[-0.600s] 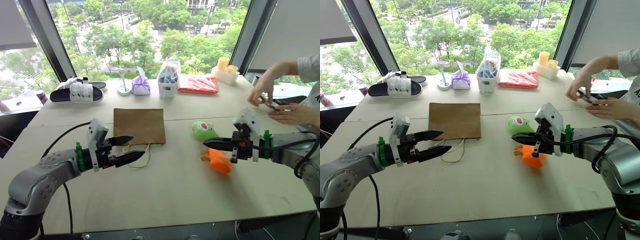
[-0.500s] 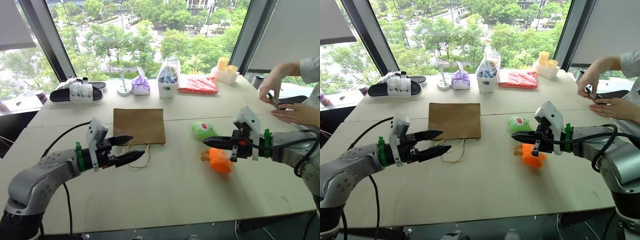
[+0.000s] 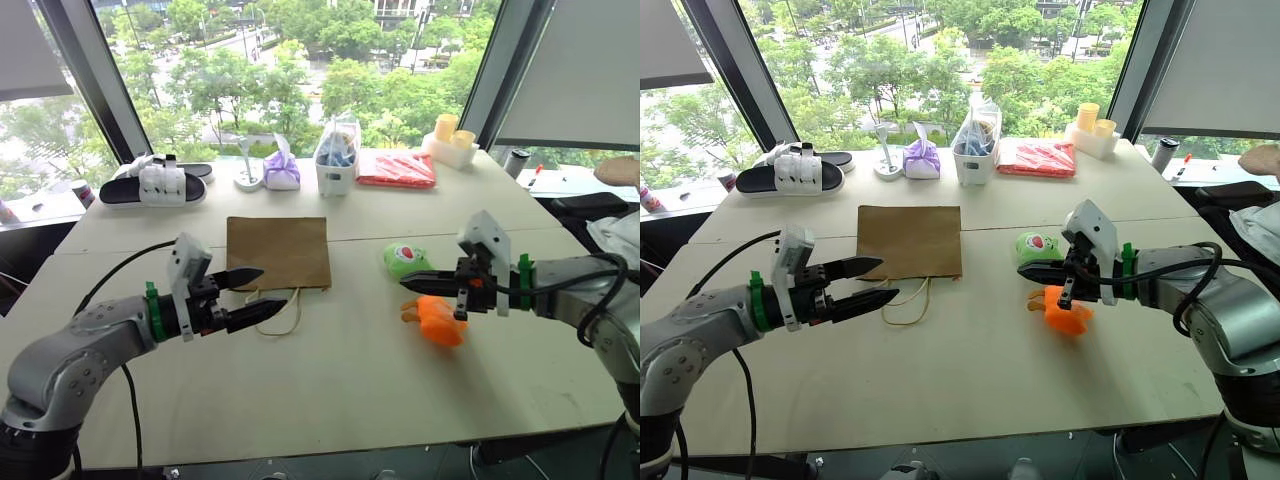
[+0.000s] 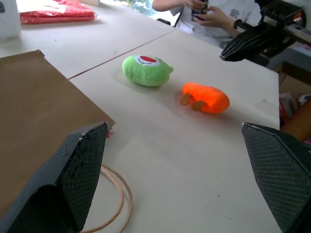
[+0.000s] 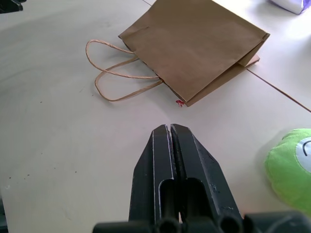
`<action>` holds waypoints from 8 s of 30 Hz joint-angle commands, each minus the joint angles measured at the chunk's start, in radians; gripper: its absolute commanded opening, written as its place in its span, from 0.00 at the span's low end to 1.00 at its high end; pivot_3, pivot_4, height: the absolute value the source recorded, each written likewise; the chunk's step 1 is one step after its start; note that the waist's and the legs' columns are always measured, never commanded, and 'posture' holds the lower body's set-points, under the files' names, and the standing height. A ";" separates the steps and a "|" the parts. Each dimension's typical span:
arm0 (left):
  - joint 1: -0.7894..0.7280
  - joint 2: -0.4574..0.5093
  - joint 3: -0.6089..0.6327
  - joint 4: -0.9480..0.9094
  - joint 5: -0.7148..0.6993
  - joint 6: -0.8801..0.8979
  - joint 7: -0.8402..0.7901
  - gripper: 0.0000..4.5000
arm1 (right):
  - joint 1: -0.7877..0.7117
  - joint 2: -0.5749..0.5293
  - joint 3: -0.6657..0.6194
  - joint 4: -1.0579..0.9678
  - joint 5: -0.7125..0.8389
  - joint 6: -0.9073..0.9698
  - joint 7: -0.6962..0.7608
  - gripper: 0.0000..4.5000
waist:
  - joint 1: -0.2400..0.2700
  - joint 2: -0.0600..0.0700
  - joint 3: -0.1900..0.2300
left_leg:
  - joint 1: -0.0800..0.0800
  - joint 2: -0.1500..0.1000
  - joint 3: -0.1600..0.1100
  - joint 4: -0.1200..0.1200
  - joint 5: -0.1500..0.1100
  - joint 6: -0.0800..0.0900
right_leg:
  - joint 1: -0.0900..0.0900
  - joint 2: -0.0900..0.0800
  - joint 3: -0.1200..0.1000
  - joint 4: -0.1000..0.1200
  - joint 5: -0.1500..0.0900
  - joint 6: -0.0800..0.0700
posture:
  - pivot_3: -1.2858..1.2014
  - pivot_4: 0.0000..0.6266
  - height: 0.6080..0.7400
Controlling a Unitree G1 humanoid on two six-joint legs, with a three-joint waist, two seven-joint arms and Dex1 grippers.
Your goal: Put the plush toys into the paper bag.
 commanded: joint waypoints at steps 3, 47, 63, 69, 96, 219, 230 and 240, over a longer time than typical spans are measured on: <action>-0.063 0.051 -0.058 0.077 0.117 -0.088 -0.100 0.99 | 0.035 0.001 -0.021 -0.063 0.009 -0.002 -0.027 0.00 | 0.000 0.000 0.000 | 0.000 0.000 0.000 0.000 0.000 0.000 | 0.000 0.000 0.000 0.000 0.000 0.000 | 0.52 0.24 1.00; -0.626 -0.183 -0.185 0.799 0.452 -0.354 -0.549 0.01 | 0.030 0.459 0.254 -0.091 -0.114 -0.036 -0.465 0.00 | -0.024 -0.001 0.000 | 0.000 -0.001 -0.002 0.003 0.000 0.000 | 0.000 0.000 -0.002 0.005 0.000 0.001 | 0.52 0.24 1.00; -0.623 -0.217 -0.003 0.513 0.206 -0.036 -0.261 0.01 | -0.190 0.786 0.426 0.762 -0.524 -0.422 -0.519 0.00 | -0.055 -0.001 0.000 | 0.000 -0.001 -0.003 -0.001 0.005 -0.008 | -0.008 0.000 0.000 0.015 0.000 0.001 | 0.52 0.24 1.00; -0.679 -0.185 0.057 0.601 0.226 -0.087 -0.208 0.01 | -0.153 0.782 0.425 0.759 -0.568 -0.406 -0.482 0.00 | -0.057 0.000 -0.001 | 0.001 -0.002 -0.003 0.000 0.006 -0.010 | -0.007 0.000 0.000 0.015 0.000 0.001 | 0.52 0.24 1.00; -0.496 -0.282 -0.047 0.440 0.175 -0.079 -0.196 0.00 | -0.208 0.417 0.169 0.366 -0.528 -0.087 -0.435 0.99 | -0.054 -0.001 -0.001 | 0.000 -0.002 0.000 0.000 0.003 -0.005 | -0.007 0.000 0.001 0.015 0.000 0.000 | 0.52 0.24 1.00; -0.549 -0.286 0.047 0.462 0.118 -0.112 -0.015 0.00 | -0.291 0.614 0.313 0.138 -0.460 -0.023 -0.395 0.00 | -0.027 -0.002 0.000 | 0.000 -0.002 -0.004 0.002 0.005 -0.009 | -0.006 0.000 0.000 0.013 0.000 0.000 | 0.52 0.24 1.00; -0.539 -0.295 0.070 0.410 0.063 -0.090 0.043 0.00 | -0.489 0.831 0.339 0.824 -0.551 -0.434 -0.435 0.20 | -0.036 -0.002 0.000 | 0.000 -0.002 -0.003 0.000 0.007 -0.012 | -0.008 0.000 0.001 0.015 0.000 0.000 | 0.52 0.24 1.00; -0.526 -0.293 0.081 0.368 0.011 -0.058 0.073 0.00 | -0.644 0.899 0.303 1.152 -0.614 -0.671 -0.480 0.99 | -0.059 -0.002 0.000 | 0.000 -0.002 -0.004 -0.002 0.007 -0.012 | -0.009 0.000 0.001 0.015 0.000 0.000 | 0.52 0.24 1.00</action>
